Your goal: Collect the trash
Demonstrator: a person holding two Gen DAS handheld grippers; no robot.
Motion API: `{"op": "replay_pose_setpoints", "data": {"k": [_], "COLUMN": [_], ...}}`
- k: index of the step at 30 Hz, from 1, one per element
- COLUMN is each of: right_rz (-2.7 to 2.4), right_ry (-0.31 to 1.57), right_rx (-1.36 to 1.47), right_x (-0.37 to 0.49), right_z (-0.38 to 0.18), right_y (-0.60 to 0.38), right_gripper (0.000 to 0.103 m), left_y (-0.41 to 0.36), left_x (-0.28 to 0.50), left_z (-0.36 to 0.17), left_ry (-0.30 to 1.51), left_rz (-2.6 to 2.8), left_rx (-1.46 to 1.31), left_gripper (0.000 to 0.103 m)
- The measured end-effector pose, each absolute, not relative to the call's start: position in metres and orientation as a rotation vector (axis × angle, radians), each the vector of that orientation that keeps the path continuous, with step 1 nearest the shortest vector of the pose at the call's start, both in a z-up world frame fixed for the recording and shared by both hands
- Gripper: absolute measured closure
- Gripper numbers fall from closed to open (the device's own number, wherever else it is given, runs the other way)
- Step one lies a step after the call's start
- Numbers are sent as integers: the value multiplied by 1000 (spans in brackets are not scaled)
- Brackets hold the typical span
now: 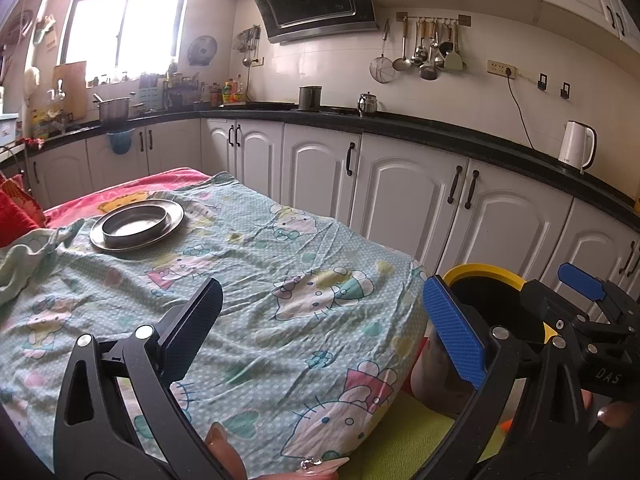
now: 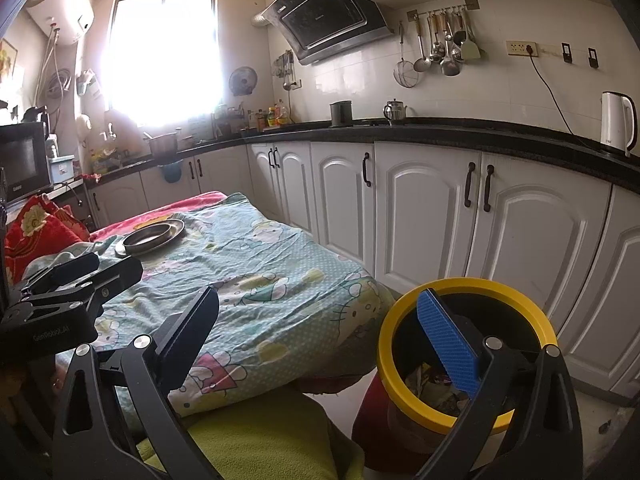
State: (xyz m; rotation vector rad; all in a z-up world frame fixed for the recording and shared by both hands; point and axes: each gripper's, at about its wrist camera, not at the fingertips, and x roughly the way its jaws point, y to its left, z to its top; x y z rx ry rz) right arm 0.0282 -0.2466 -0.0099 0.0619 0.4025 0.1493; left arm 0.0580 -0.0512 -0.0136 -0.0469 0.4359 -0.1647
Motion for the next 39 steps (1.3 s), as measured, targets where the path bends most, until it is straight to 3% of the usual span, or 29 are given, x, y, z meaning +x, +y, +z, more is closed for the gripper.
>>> {"op": "replay_pose_setpoints", "data": {"k": [39], "right_rz": [149], "right_ry": [414], "right_rx": [63], "right_x": [30], "right_z": [-11], "right_y": [-249], "right_gripper": [6], "left_y": [-50], "left_x": [61], "left_z": [-15], "left_ry": [449], "left_rz": [-141], "left_rx": [-52], "left_gripper": [11]}}
